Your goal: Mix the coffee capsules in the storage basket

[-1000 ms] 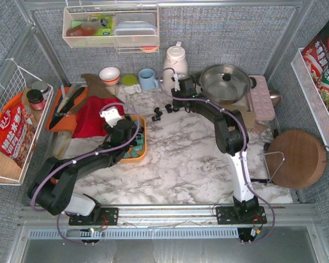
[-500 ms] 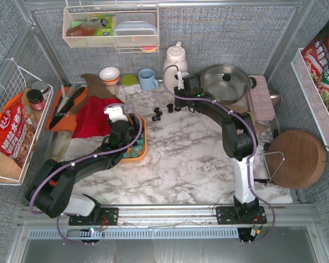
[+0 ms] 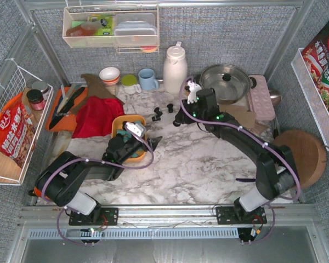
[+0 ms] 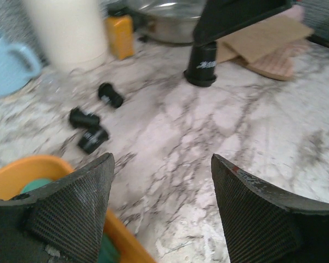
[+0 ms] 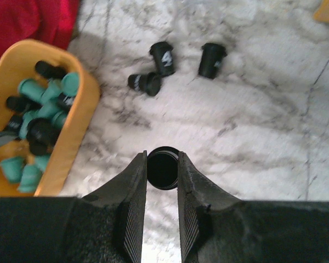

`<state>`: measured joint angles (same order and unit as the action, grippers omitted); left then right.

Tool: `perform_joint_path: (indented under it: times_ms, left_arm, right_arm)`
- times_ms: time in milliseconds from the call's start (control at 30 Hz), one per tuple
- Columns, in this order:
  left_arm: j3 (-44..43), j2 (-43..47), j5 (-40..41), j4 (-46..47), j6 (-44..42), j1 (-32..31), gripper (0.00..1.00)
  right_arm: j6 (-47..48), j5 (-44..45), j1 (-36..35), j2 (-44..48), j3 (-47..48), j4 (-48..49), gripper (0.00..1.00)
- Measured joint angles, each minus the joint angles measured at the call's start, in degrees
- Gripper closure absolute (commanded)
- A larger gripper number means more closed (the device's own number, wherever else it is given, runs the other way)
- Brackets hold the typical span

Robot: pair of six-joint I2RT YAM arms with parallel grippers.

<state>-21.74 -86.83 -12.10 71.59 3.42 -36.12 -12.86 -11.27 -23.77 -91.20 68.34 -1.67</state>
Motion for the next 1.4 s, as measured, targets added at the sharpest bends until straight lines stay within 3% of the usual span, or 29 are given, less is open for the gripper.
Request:
perform_joint_path:
  times_ms: [300, 667, 733, 900, 1067, 1133, 1267, 1400]
  left_arm:
    - [0.2, -1.4, -9.3, 7.2, -5.2, -3.5, 0.19]
    - [0.3, -0.3, -10.5, 7.2, -7.5, -5.6, 0.20]
    - [0.4, 0.1, -10.5, 7.2, -7.5, -5.8, 0.25]
    - [0.5, 1.0, -10.4, 7.3, -8.1, -6.3, 0.50]
    - [0.5, 2.4, -9.4, 6.3, -9.6, -6.8, 0.64]
    - [0.4, 2.8, -8.9, 5.7, -10.4, -6.9, 0.68]
    - [0.2, 3.1, -7.5, 5.2, -11.3, -7.0, 0.75]
    - [0.2, 3.5, -1.1, 4.0, -11.3, -6.8, 0.76]
  right_arm:
    - [-3.7, -2.7, -7.6, 13.0, -9.4, 2.3, 0.82]
    - [-5.9, -2.6, -13.3, 16.7, -10.8, 3.3, 0.82]
    - [-6.6, -2.6, -13.7, 16.7, -11.7, 4.7, 0.82]
    - [-8.8, -3.1, -14.2, 16.0, -13.0, 5.1, 0.81]
    - [-10.2, -3.0, -14.4, 15.5, -12.7, 6.6, 0.80]
    - [-10.5, -3.0, -14.4, 15.4, -12.7, 6.8, 0.75]
    - [-11.0, -2.5, -14.3, 15.3, -12.3, 7.0, 0.49]
    - [-10.6, -2.4, -13.3, 15.1, -9.7, 4.5, 0.40]
